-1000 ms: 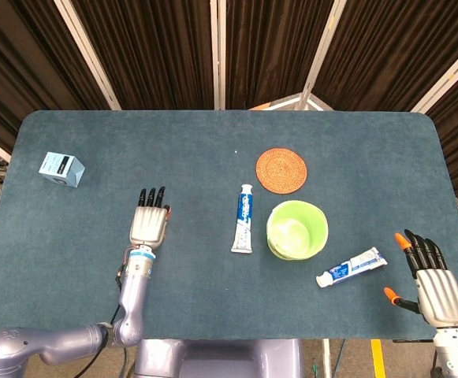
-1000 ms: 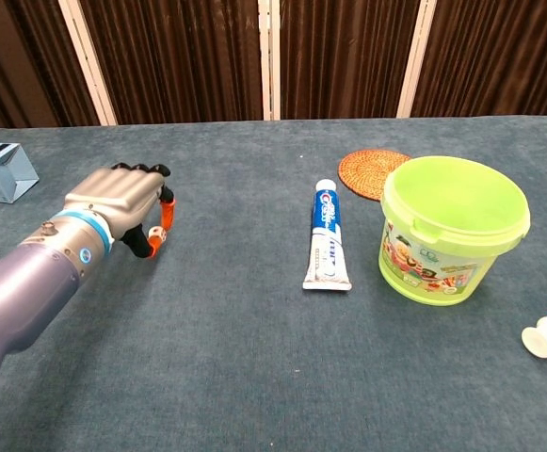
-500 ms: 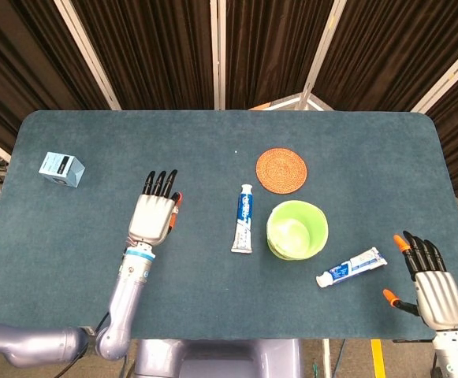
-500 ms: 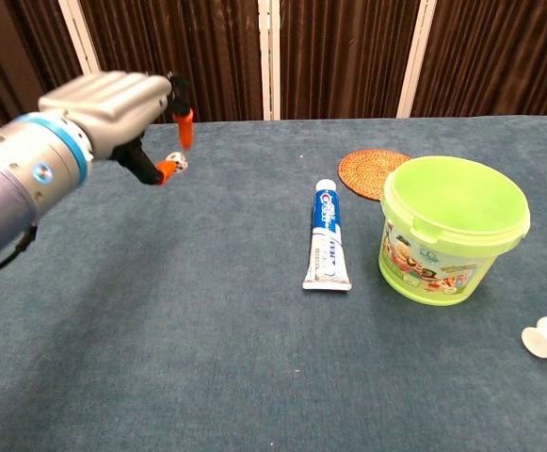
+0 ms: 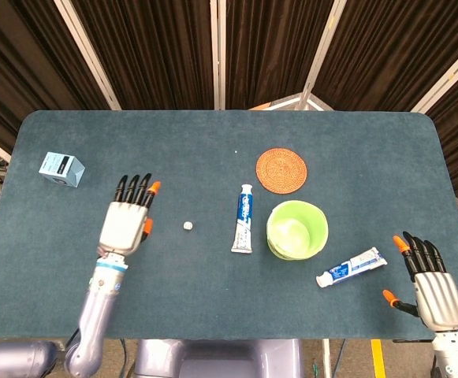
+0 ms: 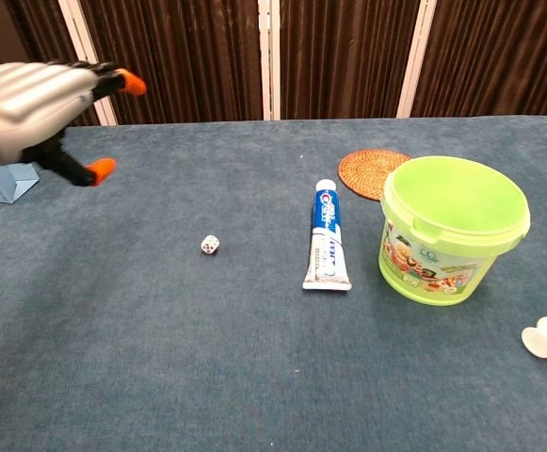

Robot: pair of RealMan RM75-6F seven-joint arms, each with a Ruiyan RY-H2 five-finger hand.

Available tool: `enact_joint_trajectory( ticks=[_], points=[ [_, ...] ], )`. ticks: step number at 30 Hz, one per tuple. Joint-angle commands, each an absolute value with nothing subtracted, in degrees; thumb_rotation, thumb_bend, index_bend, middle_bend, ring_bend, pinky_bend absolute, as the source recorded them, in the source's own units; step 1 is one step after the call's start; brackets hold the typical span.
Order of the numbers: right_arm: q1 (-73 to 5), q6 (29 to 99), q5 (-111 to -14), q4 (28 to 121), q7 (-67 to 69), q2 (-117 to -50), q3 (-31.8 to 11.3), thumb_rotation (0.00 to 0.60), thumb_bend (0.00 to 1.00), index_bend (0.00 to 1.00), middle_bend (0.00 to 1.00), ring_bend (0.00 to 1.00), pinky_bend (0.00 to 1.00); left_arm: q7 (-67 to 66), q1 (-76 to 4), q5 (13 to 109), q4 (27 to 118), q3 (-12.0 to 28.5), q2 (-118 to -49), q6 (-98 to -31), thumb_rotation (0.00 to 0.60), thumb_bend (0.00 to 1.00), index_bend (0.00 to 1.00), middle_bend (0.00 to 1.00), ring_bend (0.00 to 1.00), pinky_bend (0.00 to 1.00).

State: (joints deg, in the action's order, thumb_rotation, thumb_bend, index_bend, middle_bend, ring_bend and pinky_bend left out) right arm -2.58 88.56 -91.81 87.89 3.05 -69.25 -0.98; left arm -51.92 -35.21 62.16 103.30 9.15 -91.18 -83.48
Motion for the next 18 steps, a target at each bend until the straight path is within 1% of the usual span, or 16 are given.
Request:
enact_joint_trajectory(
  ticks=[1,5,8,13,18],
  points=[
    [-2.7,88.08,-91.51,87.62,2.5,-69.6,-0.96,0.6,0.08,0.0,0.0,0.0,0.0,-46.52,-30.44,66.55,103.81,4.89,-87.71,-86.91,0.6,0.45,0.11,0.0,0.0,0.0],
    [-2.81,87.74,-91.47,87.23,1.25,-70.3,-0.9,0.6,0.08,0.0,0.0,0.0,0.0,-40.61,-24.74,71.68,103.42,-0.4,-84.16,-90.99,0.6,0.44,0.1,0.0,0.0,0.0],
    [-2.78,87.95,-91.97,87.18,0.66,-70.65,-0.7,0.6,0.08,0.0,0.0,0.0,0.0,-36.65,-20.49,74.81,103.23,-3.4,-82.12,-94.59,0.6,0.41,0.08,0.0,0.0,0.0],
    [-2.47,88.83,-92.74,87.3,-0.1,-70.95,-0.49,0.6,0.08,0.0,0.0,0.0,0.0,-31.31,-14.67,79.7,101.78,-6.81,-79.42,-99.44,0.6,0.34,0.04,0.0,0.0,0.0],
    [-2.16,89.75,-93.66,87.35,-0.68,-71.09,-0.22,0.6,0.07,0.0,0.0,0.0,0.0,-29.94,-11.7,82.97,100.77,-8.21,-77.83,-100.89,0.6,0.31,0.02,0.0,0.0,0.0]
  ],
)
